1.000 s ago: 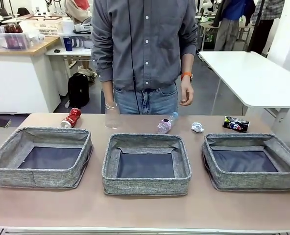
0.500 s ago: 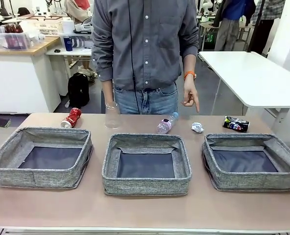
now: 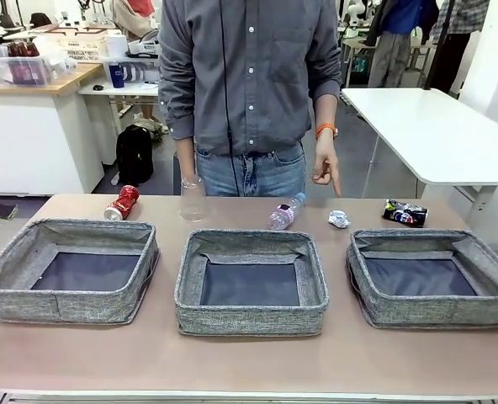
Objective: Sort the waste into the appropriate baskets.
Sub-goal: Pick up the waste item pointed out by the person.
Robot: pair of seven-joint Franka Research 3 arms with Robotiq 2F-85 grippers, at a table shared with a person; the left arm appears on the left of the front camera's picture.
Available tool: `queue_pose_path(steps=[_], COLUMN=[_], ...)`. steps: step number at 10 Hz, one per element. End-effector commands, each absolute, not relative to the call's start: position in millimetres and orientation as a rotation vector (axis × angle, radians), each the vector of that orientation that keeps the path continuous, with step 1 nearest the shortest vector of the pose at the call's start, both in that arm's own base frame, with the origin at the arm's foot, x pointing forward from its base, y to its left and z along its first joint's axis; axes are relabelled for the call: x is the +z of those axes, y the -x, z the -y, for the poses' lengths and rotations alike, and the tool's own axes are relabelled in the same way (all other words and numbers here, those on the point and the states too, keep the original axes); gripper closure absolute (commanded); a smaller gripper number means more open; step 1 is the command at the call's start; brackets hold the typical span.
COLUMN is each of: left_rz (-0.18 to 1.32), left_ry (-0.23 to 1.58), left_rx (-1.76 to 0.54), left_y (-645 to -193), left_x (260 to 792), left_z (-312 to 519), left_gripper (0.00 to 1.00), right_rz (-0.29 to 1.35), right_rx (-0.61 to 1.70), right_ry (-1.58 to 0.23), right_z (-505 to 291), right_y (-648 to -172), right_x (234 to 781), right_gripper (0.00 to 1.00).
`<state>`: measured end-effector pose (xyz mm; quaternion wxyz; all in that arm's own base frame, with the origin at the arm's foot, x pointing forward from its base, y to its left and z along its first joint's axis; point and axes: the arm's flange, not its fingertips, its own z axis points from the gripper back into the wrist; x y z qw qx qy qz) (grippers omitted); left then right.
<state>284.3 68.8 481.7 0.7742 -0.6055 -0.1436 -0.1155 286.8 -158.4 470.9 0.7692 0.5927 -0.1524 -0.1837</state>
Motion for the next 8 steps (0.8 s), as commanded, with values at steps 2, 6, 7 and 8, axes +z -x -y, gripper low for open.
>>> queue_pose_path(steps=[2,6,7,8], left_rz=[0.327,0.327,0.327,0.327], left_ry=[1.331,1.331,1.331,1.331], left_rx=[-0.263,-0.263,-0.263,-0.263], left_y=[-283,-283,-283,-283], left_x=[484,484,484,484], left_z=[-71,-71,-71,-71], left_gripper=[0.00,0.00,0.00,0.00], right_rz=[0.330,0.359,0.335,0.303], right_rx=[-0.409,-0.280,-0.210,-0.221], right_ry=[-1.306,-0.925,-0.856,-0.735], right_z=[158,81,54,29], right_y=[-289,-344,-365,-387], right_x=[475,482,481,473], right_gripper=[0.00,0.00,0.00,0.00])
